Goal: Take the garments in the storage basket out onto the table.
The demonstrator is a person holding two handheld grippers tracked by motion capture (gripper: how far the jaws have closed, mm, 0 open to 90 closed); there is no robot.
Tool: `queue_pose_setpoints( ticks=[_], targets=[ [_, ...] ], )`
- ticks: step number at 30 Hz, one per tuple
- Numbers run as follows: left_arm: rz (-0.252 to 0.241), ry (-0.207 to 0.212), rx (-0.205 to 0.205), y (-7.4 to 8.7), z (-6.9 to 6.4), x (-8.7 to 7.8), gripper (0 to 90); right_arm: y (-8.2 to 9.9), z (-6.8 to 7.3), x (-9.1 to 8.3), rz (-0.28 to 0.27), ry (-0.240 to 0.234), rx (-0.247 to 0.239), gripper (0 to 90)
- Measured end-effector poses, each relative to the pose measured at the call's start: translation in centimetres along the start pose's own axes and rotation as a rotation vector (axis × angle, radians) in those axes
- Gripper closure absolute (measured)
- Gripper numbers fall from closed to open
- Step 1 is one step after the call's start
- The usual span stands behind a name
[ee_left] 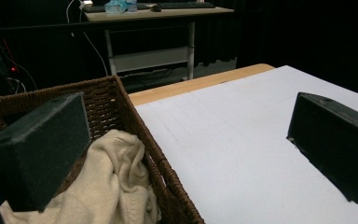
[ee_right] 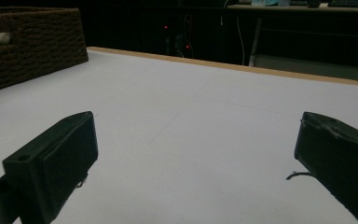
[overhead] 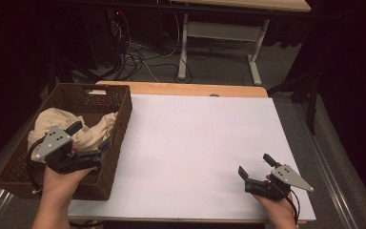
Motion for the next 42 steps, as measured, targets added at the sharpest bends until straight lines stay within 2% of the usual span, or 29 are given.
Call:
queue_pose_setpoints(
  ticks=[2, 8, 10, 13, 15, 17, 18, 19, 21, 23, 24, 25, 27, 29, 32, 34, 39, 42],
  targets=[
    [0.0, -0.003, 0.0, 0.0, 0.0, 0.0, 0.0, 0.0, 0.1, 0.0, -0.002, 0.0, 0.002, 0.1],
    [0.006, 0.025, 0.011, 0.2, -0.4, 0.0, 0.0, -0.1, 0.4, -0.1, -0.003, -0.001, -0.005, 0.2],
    [0.018, 0.035, 0.001, 0.4, -0.3, 0.2, 0.0, 0.0, 0.5, 0.0, -0.002, 0.001, -0.011, 0.1],
    [0.062, 0.07, -0.018, 0.9, -0.4, 0.7, 0.0, 0.0, 0.9, 0.2, -0.001, -0.007, -0.039, 0.1],
    [0.083, 0.105, -0.009, 1.0, -0.6, 1.1, 0.0, 0.0, 0.8, 0.4, 0.016, 0.014, -0.055, 0.1],
    [0.059, 0.154, -0.029, 0.5, -0.8, 1.2, 0.0, 0.0, 0.3, 0.6, 0.034, 0.051, -0.042, 0.2],
    [0.046, 0.156, -0.04, 0.2, -0.7, 1.3, 0.0, 0.0, 0.1, 0.7, 0.041, 0.064, -0.022, 0.1],
    [0.043, 0.146, -0.037, -0.1, -0.5, 1.4, 0.0, 0.1, 0.1, 0.7, 0.042, 0.066, -0.007, 0.2],
    [0.061, 0.092, 0.028, -0.1, -0.2, 1.4, 0.0, 0.3, 0.1, 0.8, 0.05, 0.072, -0.008, 0.1],
    [0.11, 0.038, 0.098, 0.5, 0.4, 1.0, 0.0, 0.1, 0.2, 0.8, 0.025, 0.062, 0.021, 0.1],
    [0.119, 0.016, 0.123, 0.7, 0.9, 0.8, 0.0, 0.0, 0.3, 0.8, 0.018, 0.055, 0.023, 0.1],
    [0.119, -0.002, 0.131, 0.7, 1.6, 0.5, 0.0, -0.1, 0.3, 0.9, 0.024, 0.055, 0.007, 0.1],
    [0.099, -0.023, 0.075, 0.2, 2.9, -0.1, 0.0, -0.1, 0.3, 0.7, 0.024, 0.059, -0.019, 0.2],
    [0.062, -0.022, 0.033, -0.2, 3.6, -0.9, 0.0, 0.2, 0.2, 0.3, 0.022, 0.05, 0.001, 0.2],
    [0.066, -0.058, 0.039, -0.1, 4.8, -1.7, 0.0, 0.5, -0.2, 0.1, 0.027, 0.056, 0.013, 0.1],
    [0.066, -0.076, 0.03, 0.0, 5.6, -2.2, 0.0, 0.4, -0.5, 0.1, 0.025, 0.06, 0.03, 0.1],
    [0.039, -0.08, -0.011, 0.0, 6.9, -3.1, 0.0, 0.5, -0.6, -0.1, 0.024, 0.056, 0.043, 0.1],
    [0.039, -0.064, -0.026, 0.3, 7.2, -2.9, 0.0, 0.1, -0.9, 0.6, 0.027, 0.046, 0.041, 0.1]
  ],
)
Point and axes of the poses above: each handheld gripper's, and its own axes: x roughly forward along the jaws, y roughly out of its underside, z roughly to its left, the point moved 7 cm from there along x, roughly forward along the jaws, and after that the axes turned 7 degrees about -x, right-handed, at the moved point
